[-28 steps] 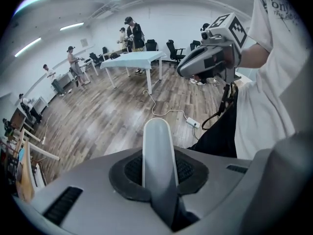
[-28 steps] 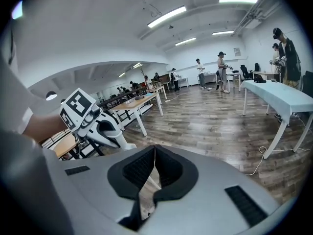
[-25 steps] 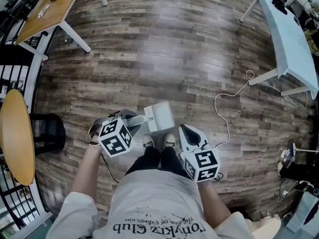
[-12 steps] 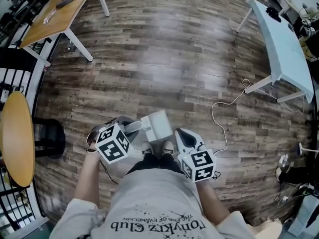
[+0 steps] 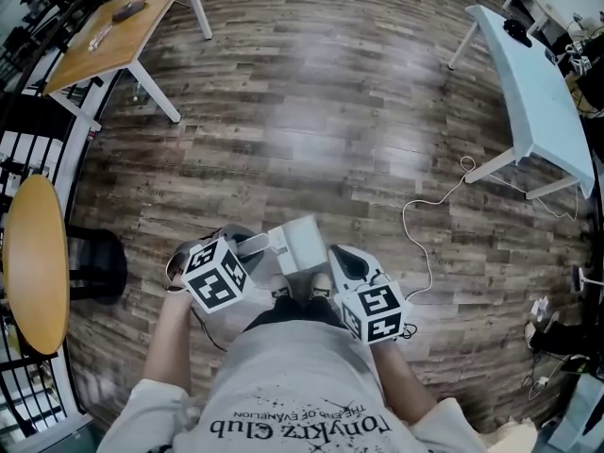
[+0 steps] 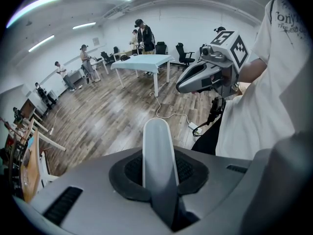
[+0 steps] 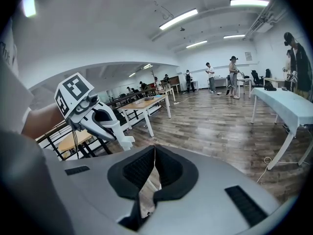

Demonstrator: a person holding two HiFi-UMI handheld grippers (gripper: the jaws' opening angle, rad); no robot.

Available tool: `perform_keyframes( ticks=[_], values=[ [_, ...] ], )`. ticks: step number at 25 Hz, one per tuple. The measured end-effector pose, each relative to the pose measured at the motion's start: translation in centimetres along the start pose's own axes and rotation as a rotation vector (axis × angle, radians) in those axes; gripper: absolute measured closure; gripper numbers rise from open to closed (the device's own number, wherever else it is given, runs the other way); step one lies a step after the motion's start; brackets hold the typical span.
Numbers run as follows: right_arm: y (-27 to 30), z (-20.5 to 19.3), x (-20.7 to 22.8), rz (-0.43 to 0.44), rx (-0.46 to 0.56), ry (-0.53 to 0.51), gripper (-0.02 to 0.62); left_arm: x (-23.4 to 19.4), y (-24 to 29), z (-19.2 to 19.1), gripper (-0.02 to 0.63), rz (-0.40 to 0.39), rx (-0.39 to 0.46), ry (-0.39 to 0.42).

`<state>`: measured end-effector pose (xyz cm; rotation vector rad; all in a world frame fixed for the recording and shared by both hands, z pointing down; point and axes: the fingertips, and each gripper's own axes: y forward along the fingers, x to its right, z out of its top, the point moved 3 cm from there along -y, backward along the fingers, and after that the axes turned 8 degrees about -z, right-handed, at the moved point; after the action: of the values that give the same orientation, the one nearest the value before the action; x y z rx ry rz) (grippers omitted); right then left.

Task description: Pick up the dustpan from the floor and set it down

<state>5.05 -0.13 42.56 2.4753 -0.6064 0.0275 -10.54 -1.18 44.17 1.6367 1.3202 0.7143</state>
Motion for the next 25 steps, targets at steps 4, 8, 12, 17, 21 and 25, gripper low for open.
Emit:
perform_keyframes(
  ticks=[4, 8, 12, 17, 21, 25],
  values=[
    [0.1, 0.2, 0.3, 0.003, 0.000, -0.008, 0.571, -0.1, 0.0, 0.2, 0.518, 0.000, 0.006, -0.011],
    [0.1, 0.4, 0.4, 0.004, 0.004, -0.016, 0.571, 0.0, 0.1, 0.3, 0.518, -0.001, 0.011, -0.013],
    [0.1, 0.6, 0.6, 0.007, 0.006, -0.019, 0.571, 0.0, 0.1, 0.8, 0.518, -0.003, 0.012, -0.009],
    [0.1, 0.9, 0.6, 0.010, 0.007, -0.019, 0.571, 0.1, -0.2, 1.2, 0.518, -0.007, 0.013, 0.000],
    [0.3, 0.9, 0.5, 0.012, 0.014, -0.020, 0.571, 0.0, -0.2, 0.9, 0.518, -0.008, 0.017, -0.014],
    [0.2, 0.9, 0.4, 0.012, 0.017, -0.018, 0.571, 0.1, -0.4, 0.9, 0.518, -0.010, 0.015, -0.015]
  ],
)
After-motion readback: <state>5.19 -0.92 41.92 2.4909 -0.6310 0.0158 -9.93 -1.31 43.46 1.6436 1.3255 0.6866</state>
